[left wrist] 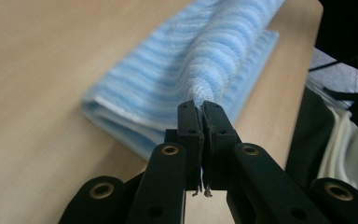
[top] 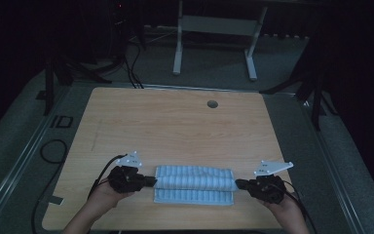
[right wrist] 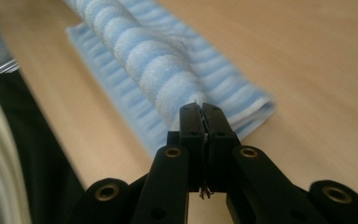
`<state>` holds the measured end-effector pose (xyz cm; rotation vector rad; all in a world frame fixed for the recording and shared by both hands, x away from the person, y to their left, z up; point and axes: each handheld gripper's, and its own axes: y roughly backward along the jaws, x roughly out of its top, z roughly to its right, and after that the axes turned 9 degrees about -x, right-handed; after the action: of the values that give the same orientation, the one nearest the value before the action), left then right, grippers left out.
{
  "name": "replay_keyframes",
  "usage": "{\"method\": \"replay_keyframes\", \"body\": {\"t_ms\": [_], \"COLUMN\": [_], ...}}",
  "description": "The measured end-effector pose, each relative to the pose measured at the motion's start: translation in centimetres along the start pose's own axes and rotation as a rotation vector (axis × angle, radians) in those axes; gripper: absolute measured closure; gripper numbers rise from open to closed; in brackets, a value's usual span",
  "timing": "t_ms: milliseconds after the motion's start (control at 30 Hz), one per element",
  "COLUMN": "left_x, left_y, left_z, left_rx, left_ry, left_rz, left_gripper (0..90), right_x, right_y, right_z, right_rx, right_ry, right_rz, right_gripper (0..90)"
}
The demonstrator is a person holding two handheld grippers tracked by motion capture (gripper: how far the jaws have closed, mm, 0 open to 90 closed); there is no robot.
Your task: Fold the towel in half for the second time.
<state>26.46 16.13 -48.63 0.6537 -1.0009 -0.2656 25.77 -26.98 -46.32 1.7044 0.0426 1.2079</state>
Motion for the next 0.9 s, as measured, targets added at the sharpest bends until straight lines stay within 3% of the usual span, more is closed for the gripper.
{"method": "replay_keyframes", "body": {"t_ms": [133, 167, 200, 367, 500, 567, 733, 900], "left_x": [-1.0, -1.1, -1.0, 0.0, 0.5, 0.7, 1.2, 0.9], "left_y": [-0.3, -0.3, -0.1, -0.4, -2.2, -3.1, -5.2, -7.1], "left_z": [0.2, 0.3, 0.3, 0.1, -0.5, -0.9, -2.5, -3.7], "left_rx": [-0.02, -0.017, -0.026, -0.012, 0.017, 0.031, -0.008, 0.02], "left_ry": [0.013, 0.013, 0.018, 0.005, -0.017, -0.03, 0.002, 0.022], "left_rz": [-0.021, -0.046, -0.037, -0.041, -0.081, -0.087, -0.09, -0.133], "left_gripper": [83.0, 83.0, 71.2, 64.2, 61.8, 61.1, 61.1, 59.3], "right_x": [-1.1, -1.6, -1.8, -0.7, 0.1, 0.3, 0.2, 0.0], "right_y": [0.2, 0.2, 0.5, 0.4, -1.7, -3.1, -6.3, -9.0], "right_z": [-0.5, -0.8, -0.9, -0.3, -0.1, 0.0, 0.4, 1.4], "right_rx": [0.026, 0.047, 0.03, 0.021, 0.02, 0.021, 0.006, 0.013], "right_ry": [-0.013, -0.017, -0.023, -0.035, -0.011, -0.013, 0.005, 0.027], "right_rz": [-0.012, -0.034, -0.018, 0.007, -0.008, -0.042, -0.091, -0.129], "right_gripper": [87.1, 81.8, 75.9, 74.3, 71.6, 71.8, 71.3, 67.3]}}
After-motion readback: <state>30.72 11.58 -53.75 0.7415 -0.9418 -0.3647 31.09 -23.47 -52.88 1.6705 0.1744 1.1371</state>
